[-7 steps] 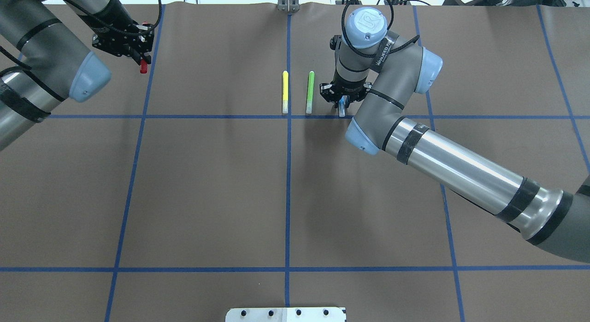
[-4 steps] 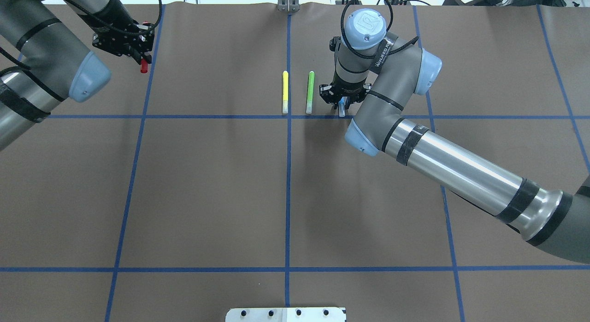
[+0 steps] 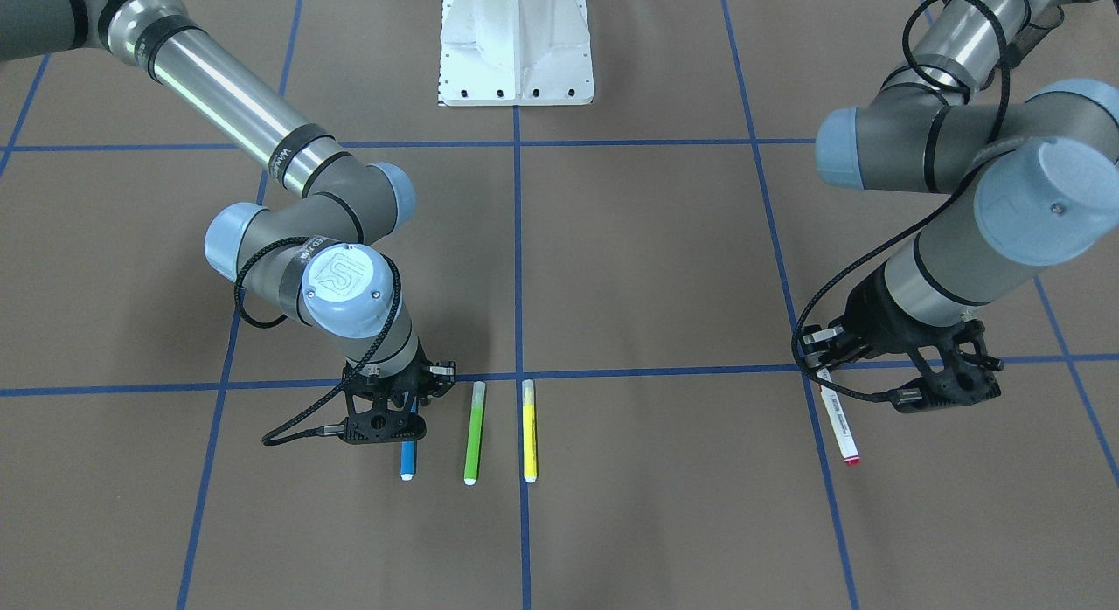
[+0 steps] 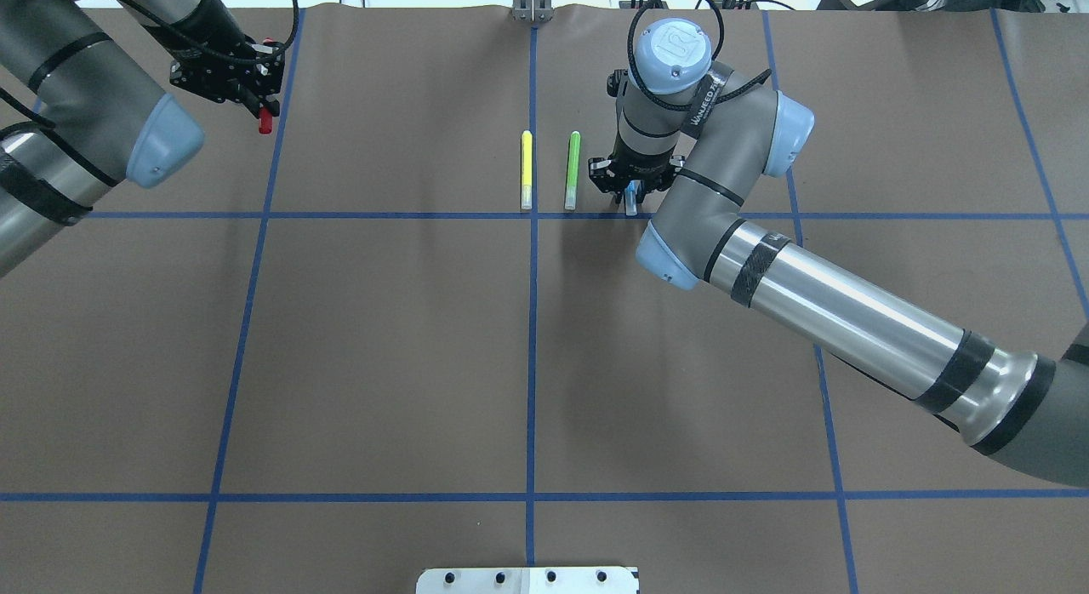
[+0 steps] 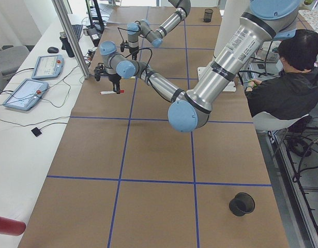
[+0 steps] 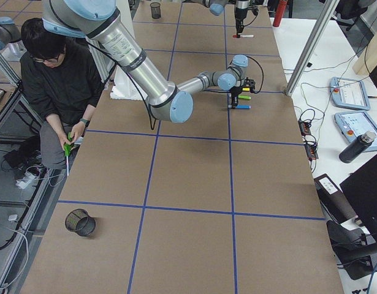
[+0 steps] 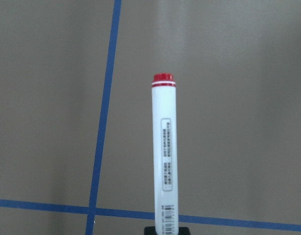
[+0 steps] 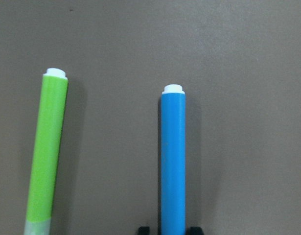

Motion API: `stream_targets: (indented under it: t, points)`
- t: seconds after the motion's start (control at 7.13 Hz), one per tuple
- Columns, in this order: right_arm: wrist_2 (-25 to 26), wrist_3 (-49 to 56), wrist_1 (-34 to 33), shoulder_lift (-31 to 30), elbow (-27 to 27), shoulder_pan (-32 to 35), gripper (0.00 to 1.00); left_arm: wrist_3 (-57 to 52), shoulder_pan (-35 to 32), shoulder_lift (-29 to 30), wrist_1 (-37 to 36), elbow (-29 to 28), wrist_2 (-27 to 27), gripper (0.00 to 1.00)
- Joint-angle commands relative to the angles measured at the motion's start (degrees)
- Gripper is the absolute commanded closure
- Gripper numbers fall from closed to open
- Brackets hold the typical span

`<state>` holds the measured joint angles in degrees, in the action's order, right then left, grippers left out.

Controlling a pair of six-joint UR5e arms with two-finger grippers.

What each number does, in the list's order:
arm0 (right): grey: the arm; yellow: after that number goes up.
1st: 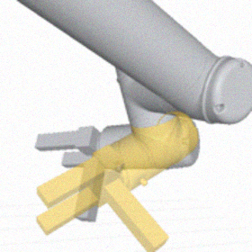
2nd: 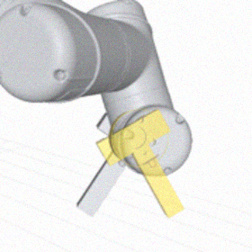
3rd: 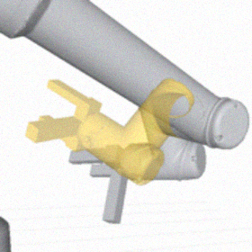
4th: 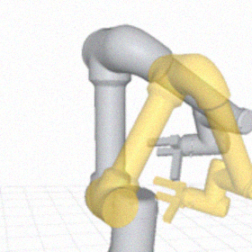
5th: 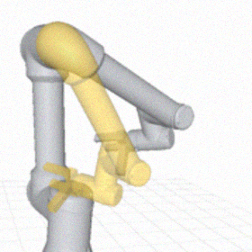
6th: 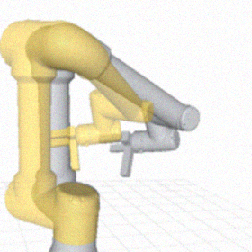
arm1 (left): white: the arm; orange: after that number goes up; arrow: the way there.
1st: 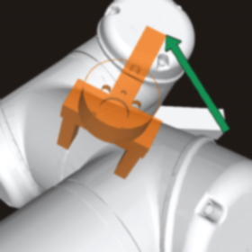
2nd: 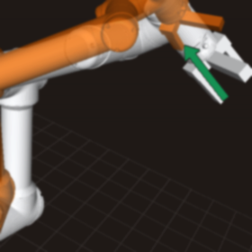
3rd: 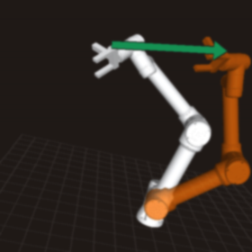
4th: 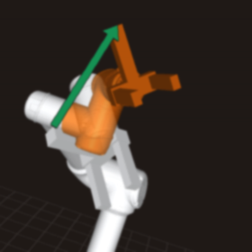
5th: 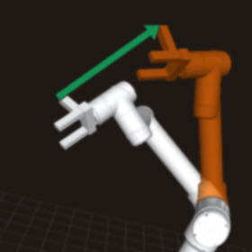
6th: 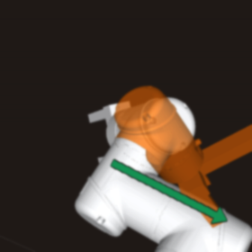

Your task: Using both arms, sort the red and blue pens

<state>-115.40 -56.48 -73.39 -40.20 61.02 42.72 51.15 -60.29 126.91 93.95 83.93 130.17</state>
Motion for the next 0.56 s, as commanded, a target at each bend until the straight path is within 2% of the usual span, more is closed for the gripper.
stream_targets:
  t: [0.0, 0.14, 0.42]
  points:
    - [0.0, -0.04, 0.0, 0.04, 0.07, -0.09, 0.75, 0.0, 0.08, 0.0, -0.08, 0.0, 0.0, 1.0]
    - [0.0, -0.12, 0.0, 0.04, 0.07, -0.09, 1.0, 0.0, 0.0, 0.0, 0.0, 0.0, 0.0, 1.0]
    - [-0.26, -0.3, -0.44, 0.12, 1.55, 0.08, 1.0, 0.0, 0.0, 0.0, -0.69, 0.35, 0.0, 1.0]
